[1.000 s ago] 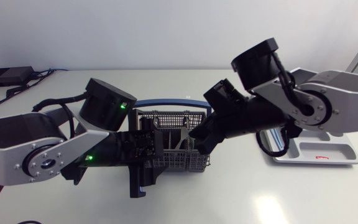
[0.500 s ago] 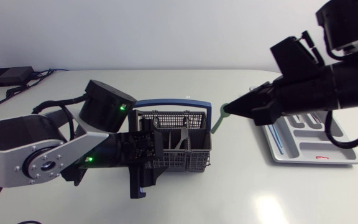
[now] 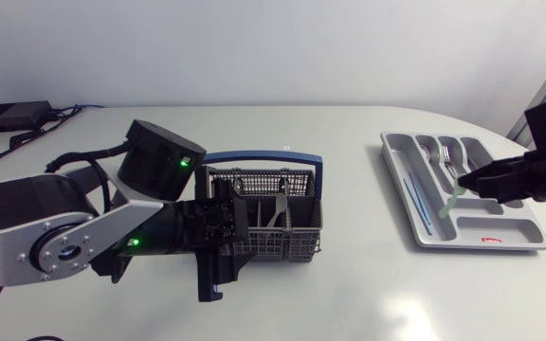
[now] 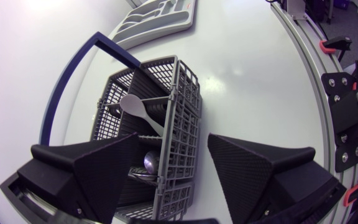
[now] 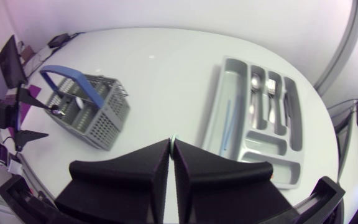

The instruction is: Unload the cutlery basket into the drawer organizer.

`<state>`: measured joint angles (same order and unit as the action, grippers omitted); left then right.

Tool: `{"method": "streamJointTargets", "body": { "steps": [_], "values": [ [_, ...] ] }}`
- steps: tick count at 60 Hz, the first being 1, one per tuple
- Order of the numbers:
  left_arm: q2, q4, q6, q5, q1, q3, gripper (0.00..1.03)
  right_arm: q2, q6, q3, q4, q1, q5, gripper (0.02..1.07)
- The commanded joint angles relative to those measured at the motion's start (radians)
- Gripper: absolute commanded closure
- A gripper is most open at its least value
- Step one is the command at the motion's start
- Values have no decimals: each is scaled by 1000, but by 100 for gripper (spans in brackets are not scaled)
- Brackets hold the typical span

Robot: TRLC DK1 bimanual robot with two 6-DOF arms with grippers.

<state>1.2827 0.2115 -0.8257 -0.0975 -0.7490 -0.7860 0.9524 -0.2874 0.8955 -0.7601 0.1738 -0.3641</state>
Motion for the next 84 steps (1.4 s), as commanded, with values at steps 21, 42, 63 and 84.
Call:
{"method": "streamJointTargets", "body": {
  "steps": [21,42,63,84],
  "values": [
    [1,16,48,33,-24,-4,25,209,-219,-139,291,346,116,97],
    [-33,40,66,41,2,10,25,424,-253,-184,538,380,251,97],
    [-80,51,83,33,68,39,25,519,-242,-260,711,273,372,81],
    [-141,106,94,-33,200,41,25,488,-234,-271,706,242,384,37]
  ]
}}
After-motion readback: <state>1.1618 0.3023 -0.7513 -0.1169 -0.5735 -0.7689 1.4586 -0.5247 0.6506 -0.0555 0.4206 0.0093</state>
